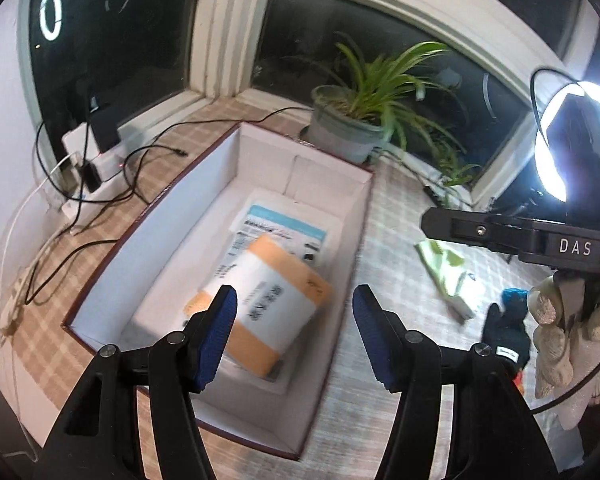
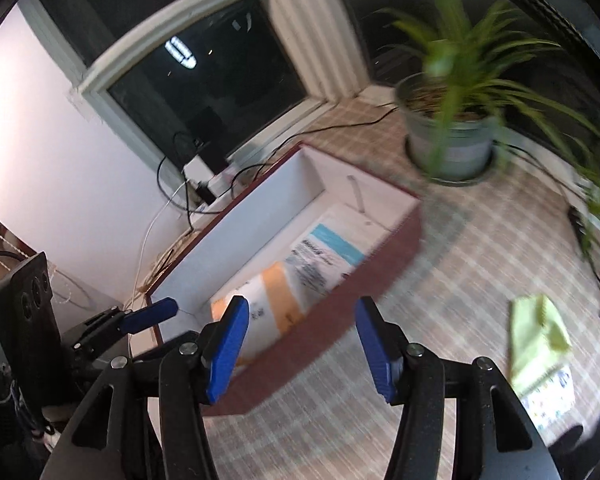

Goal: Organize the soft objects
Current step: 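Open the right gripper to drop the tissue pack into the box, then move the right tool down to the red packet under the black glove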

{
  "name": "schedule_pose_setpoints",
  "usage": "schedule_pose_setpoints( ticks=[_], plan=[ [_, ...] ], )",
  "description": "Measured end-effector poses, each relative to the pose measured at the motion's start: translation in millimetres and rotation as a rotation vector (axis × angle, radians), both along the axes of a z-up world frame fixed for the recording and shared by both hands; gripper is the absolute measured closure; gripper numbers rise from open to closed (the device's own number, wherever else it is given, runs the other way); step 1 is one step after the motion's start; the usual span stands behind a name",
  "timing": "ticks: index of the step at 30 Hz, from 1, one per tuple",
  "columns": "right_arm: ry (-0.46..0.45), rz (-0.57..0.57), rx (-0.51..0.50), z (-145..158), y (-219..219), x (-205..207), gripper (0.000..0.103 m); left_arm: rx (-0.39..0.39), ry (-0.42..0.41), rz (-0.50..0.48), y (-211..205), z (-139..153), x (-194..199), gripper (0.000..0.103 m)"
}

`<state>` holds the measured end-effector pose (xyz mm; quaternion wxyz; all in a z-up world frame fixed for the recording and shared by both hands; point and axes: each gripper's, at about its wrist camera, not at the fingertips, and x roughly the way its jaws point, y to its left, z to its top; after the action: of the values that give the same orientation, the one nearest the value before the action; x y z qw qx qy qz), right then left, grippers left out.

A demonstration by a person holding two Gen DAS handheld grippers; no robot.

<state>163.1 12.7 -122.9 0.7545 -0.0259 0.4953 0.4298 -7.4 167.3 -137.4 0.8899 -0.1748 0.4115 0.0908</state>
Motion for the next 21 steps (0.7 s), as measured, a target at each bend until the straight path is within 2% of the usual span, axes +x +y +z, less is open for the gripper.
schedule_pose_setpoints(
  ticks=[8,12,15,21],
  plan=[
    [-0.066,-0.151,0.035,17.9,-103.2,-19.3,0.05,0.0,-0.041,-0.092,-41.1,12.3,-4.1,0.043],
    [-0.078,-0.27,0.062,24.7,-171.6,-26.5,0.049,-0.024,-0.036,-0.149,-64.3,8.9,0.7,0.043],
    [-0.121,-0.373,0.067,27.8,-224.4,-38.9,0.046,-0.039,-0.025,-0.196,-83.3,4.3,5.0,0.043],
    [-0.101,-0.49,0.043,10.2,-301.6,-64.6,0.039,-0.066,0.007,-0.299,-122.4,-6.9,17.2,0.042]
  ],
)
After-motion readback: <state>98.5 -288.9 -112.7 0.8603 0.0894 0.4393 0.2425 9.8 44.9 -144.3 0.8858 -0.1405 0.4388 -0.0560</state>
